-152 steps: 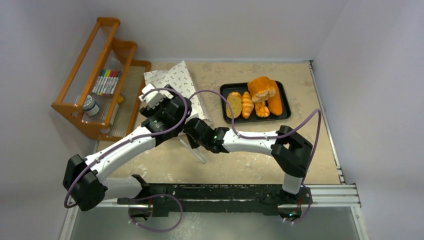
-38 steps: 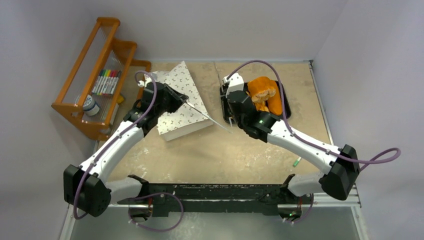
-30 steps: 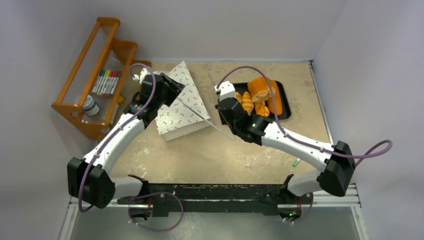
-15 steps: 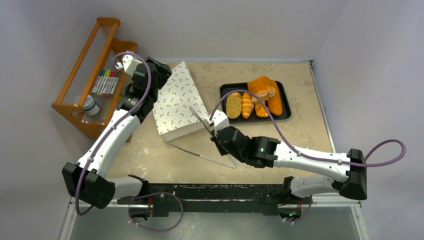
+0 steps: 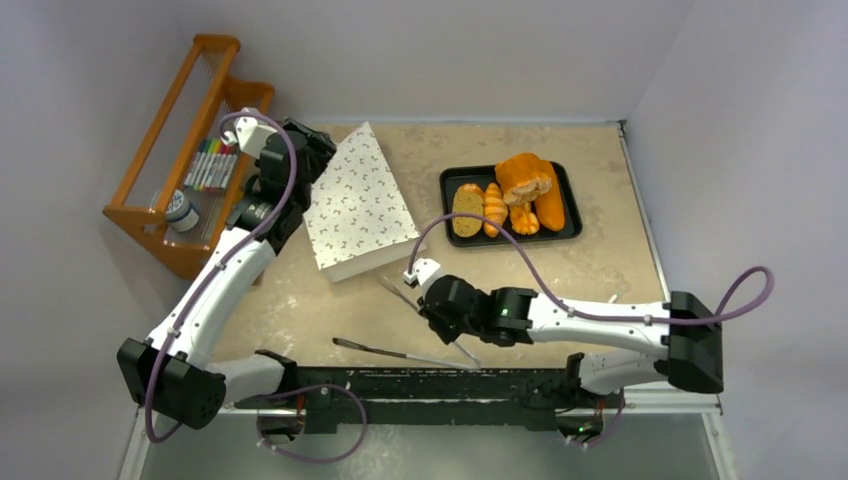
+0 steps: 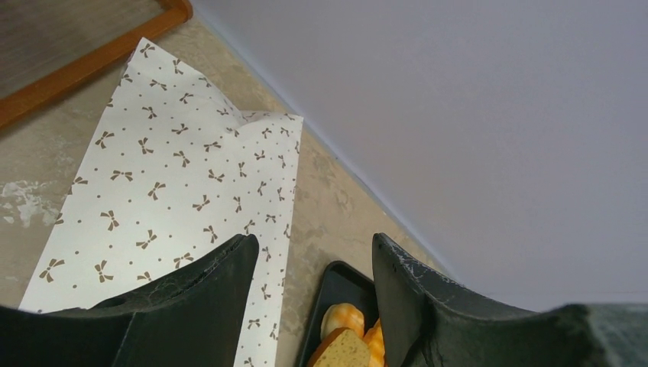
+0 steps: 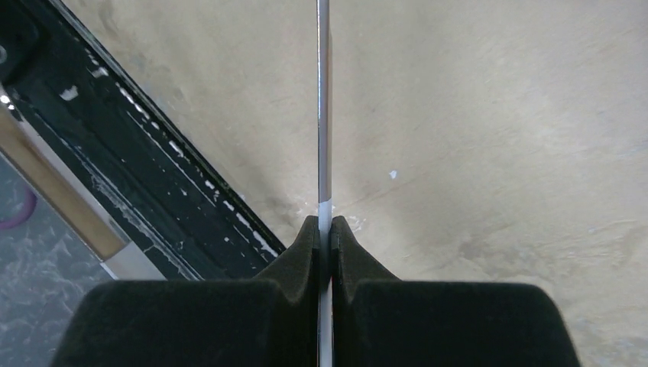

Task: Take the fake bread out of the paper bag
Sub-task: Adjust the clamp, then place the clamp on the paper bag.

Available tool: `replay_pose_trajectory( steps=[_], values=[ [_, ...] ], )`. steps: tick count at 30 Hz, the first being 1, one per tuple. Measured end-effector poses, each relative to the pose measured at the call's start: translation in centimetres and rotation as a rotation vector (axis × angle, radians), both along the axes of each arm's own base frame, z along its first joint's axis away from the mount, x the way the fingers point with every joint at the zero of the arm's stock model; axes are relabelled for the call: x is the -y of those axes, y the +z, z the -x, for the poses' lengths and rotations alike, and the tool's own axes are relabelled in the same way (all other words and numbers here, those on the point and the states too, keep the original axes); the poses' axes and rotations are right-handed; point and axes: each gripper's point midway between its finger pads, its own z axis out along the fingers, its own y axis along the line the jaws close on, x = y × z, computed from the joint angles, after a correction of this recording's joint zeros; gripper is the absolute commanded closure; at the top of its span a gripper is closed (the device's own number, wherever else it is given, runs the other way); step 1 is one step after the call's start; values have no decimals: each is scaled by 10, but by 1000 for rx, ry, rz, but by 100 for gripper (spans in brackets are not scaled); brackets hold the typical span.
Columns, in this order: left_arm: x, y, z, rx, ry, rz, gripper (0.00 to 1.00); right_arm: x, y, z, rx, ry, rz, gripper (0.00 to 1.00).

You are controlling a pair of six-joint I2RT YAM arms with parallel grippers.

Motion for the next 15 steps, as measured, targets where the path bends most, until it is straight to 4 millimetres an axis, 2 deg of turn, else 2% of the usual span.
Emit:
replay_pose_trajectory(
  steps=[6,8,12,15],
  values=[
    [-1,-11,1,-24,0,-9,43,-2,-55,9,-116,-7,106,100],
    [-1,-13,2,-29,-1,-11,43,-1,-68,8,-138,-21,132,100],
    [-1,-13,2,-30,-3,-21,43,-1,-74,-4,-156,-62,123,100],
    [-2,-13,4,-27,-4,-23,43,-1,-71,-22,-151,-110,88,100]
  ],
)
